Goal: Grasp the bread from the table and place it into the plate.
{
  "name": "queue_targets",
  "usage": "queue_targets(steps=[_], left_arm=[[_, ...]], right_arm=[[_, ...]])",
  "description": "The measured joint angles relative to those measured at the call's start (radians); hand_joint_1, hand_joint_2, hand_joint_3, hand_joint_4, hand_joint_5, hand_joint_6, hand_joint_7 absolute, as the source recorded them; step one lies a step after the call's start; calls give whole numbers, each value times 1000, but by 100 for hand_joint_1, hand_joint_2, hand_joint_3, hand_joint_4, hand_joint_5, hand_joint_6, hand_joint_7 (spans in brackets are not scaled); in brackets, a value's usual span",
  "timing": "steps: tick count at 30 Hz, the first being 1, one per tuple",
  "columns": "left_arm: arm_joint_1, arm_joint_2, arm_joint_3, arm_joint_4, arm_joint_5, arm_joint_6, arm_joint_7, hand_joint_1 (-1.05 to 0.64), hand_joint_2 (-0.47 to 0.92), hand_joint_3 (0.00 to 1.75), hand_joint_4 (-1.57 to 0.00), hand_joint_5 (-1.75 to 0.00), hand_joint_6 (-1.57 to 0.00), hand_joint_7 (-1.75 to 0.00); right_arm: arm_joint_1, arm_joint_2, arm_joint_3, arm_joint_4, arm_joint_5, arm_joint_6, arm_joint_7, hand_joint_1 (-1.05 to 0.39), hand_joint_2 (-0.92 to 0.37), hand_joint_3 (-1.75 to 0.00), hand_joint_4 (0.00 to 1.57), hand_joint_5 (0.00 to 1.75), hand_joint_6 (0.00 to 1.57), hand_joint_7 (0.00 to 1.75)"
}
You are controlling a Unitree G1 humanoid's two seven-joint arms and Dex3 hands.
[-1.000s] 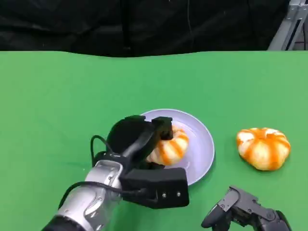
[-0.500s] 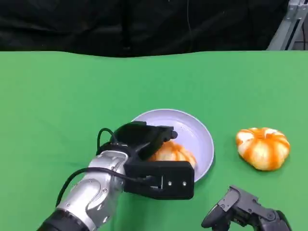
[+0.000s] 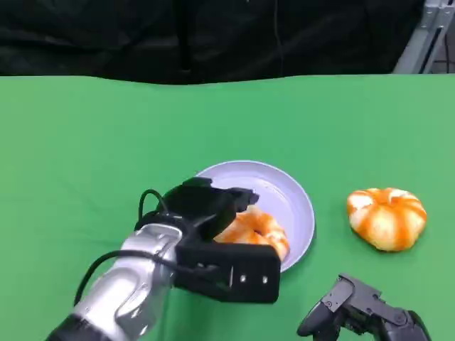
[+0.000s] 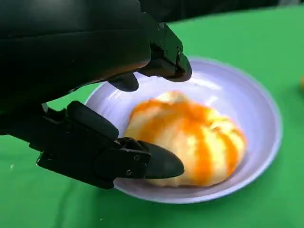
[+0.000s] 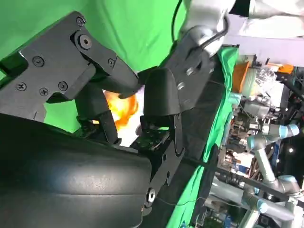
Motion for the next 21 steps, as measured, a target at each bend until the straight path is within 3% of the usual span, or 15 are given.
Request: queue_targets(steps=[5, 11, 12, 16, 21], left_arm=[[29, 20, 29, -59, 1, -9, 9, -75, 92, 46, 0, -69, -21, -7], [138, 80, 125, -268, -91, -39, -15, -76, 92, 47, 0, -72, -20, -7], [141, 85, 132, -269, -95, -39, -19, -62, 92, 35, -14, -81, -35, -14], [307, 84, 297, -385, -391, -182, -24, -40, 92, 26, -32, -95, -55, -25], [423, 85, 425, -420, -597, -307, -27, -36, 92, 25, -34, -98, -58, -27]], right_arm=[[-2, 0, -1, 0, 0, 0, 0, -16, -40, -132, 67, 170, 67, 145], [-9, 0, -3, 5, 0, -1, -1, -16, -40, -132, 68, 170, 66, 145], [-11, 0, -3, 5, 0, -1, -1, -15, -40, -132, 68, 170, 66, 145], [-9, 1, -3, 10, -3, -3, -3, -15, -40, -132, 67, 170, 66, 145], [-13, 0, -5, 10, -3, -1, -3, -15, -40, -131, 67, 170, 66, 146]])
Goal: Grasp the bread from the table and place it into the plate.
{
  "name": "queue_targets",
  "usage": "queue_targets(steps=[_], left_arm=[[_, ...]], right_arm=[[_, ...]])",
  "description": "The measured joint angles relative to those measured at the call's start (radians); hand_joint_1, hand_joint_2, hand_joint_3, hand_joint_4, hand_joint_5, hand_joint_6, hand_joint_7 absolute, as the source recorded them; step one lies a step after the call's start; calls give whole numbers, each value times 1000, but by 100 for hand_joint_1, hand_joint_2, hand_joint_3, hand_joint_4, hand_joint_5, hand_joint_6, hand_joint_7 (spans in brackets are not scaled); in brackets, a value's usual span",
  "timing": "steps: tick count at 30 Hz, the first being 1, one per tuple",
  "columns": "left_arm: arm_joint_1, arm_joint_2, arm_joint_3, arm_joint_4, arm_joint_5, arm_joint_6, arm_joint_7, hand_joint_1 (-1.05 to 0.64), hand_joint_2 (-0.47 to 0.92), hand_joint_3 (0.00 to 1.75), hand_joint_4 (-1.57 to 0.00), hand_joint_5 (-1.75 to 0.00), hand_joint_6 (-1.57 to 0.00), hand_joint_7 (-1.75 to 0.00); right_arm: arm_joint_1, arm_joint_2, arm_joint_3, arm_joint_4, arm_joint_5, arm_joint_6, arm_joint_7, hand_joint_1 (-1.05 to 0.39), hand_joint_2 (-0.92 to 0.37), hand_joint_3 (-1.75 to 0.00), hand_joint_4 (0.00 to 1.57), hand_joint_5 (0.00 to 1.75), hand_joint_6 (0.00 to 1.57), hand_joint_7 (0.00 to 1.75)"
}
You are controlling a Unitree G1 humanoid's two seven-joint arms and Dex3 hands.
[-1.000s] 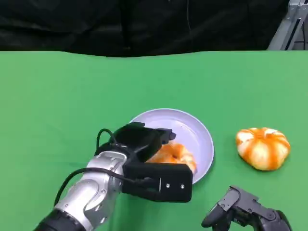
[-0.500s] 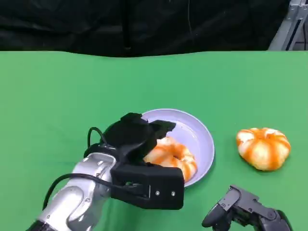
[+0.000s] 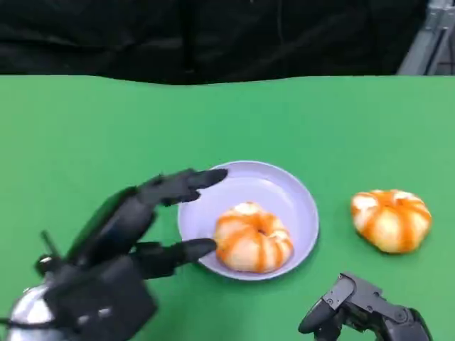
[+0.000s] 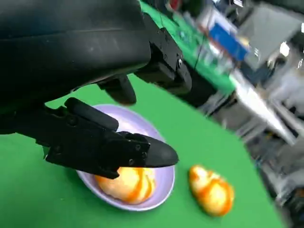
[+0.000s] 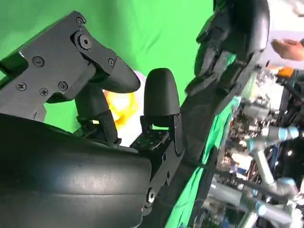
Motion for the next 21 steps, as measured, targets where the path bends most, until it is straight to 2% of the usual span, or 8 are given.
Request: queue_targets(steps=[11, 12, 13, 14, 17, 19, 21], left_arm=[[2, -1, 1, 0, -12, -21, -2, -35, 92, 25, -33, -99, -58, -28], [2, -1, 1, 0, -12, -21, -2, -15, 77, 64, -57, -132, -73, -75], [33, -12, 18, -8, -47, -33, 0, -1, 56, 110, -73, -154, -77, -117], [91, -38, 52, -27, -106, -62, 13, 3, 49, 126, -78, -162, -79, -132], [295, -117, 125, -63, -249, -137, 40, 8, 41, 142, -83, -169, -80, -146], [350, -125, 152, -62, -268, -137, 43, 8, 41, 144, -83, -169, -80, -147], [355, -132, 165, -58, -285, -149, 44, 4, 37, 149, -87, -174, -82, -161]], right_arm=[[5, 0, 0, 0, 0, 0, 0, -15, -40, -131, 67, 170, 66, 146], [4, 0, 0, 0, 0, 0, 0, -15, -40, -131, 68, 170, 66, 145], [2, -3, 1, 1, -1, 0, 3, -14, -40, -132, 68, 169, 66, 145], [-1, -3, -3, -1, 1, -2, 4, -14, -40, -132, 68, 169, 66, 145], [3, -12, -26, 0, 14, -3, 5, -13, -39, -133, 69, 168, 66, 145], [-2, -20, -34, 0, 16, -3, 6, -13, -39, -133, 69, 168, 66, 145], [-15, -21, -31, 0, 17, -6, 10, -13, -39, -133, 69, 167, 66, 145]])
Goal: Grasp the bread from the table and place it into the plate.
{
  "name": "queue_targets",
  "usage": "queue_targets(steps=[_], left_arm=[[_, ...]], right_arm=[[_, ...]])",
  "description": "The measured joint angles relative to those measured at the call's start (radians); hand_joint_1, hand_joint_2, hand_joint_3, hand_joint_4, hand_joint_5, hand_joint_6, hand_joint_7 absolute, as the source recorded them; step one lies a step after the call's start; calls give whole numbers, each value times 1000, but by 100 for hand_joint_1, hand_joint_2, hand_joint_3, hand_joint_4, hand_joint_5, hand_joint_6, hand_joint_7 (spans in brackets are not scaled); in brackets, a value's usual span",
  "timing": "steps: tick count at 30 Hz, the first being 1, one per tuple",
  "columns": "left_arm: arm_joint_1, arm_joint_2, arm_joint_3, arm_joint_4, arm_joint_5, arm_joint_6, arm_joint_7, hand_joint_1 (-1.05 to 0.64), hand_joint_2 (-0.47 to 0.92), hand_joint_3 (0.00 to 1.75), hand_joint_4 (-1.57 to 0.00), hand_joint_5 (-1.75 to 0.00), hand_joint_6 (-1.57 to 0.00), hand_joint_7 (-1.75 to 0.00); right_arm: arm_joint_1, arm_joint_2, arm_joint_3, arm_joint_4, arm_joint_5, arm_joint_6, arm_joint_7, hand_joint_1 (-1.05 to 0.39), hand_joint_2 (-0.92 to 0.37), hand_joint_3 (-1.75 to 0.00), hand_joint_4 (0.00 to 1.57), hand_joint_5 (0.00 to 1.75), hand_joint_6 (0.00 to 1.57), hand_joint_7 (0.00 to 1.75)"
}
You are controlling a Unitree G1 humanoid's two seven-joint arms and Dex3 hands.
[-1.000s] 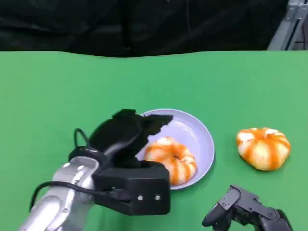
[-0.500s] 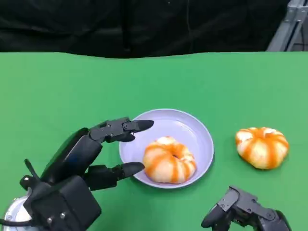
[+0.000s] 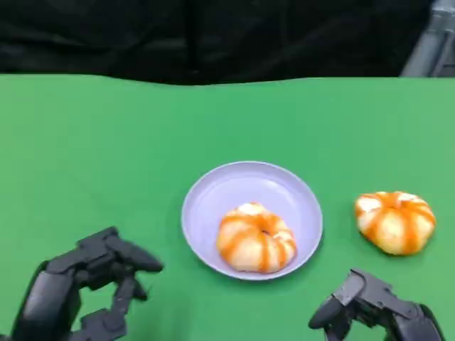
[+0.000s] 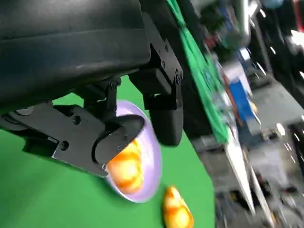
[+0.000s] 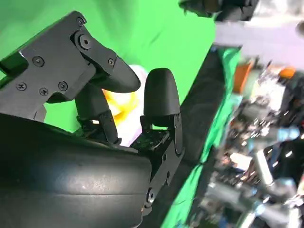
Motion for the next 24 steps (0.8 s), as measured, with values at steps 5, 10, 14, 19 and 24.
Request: queue_targets(steps=[5, 10, 14, 19, 24], left_arm=[[-2, -43, -8, 60, -49, -61, -16, 3, 36, 152, -88, -175, -80, -164], [-2, -44, -6, 66, -55, -77, -17, 3, 36, 153, -88, -175, -80, -164], [-10, -43, -11, 102, -59, -101, -39, -3, 31, 151, -90, -175, -82, -160], [-12, -46, -17, 145, -55, -131, -46, -4, 30, 152, -90, -174, -83, -158], [-16, -41, -17, 167, -51, -151, -59, -5, 29, 153, -90, -174, -83, -157]], right_arm=[[24, -6, -10, 1, 13, -13, 2, -13, -39, -132, 70, 167, 66, 144], [19, -6, -10, 1, 13, -13, 6, -13, -39, -131, 70, 167, 66, 144], [15, -6, -11, 1, 14, -13, 9, -7, -42, -127, 68, 165, 66, 142], [14, -7, -18, 3, 18, -13, 13, -7, -43, -125, 68, 165, 66, 141], [11, -10, -30, 24, 18, -20, 16, -9, -43, -125, 70, 164, 67, 138]])
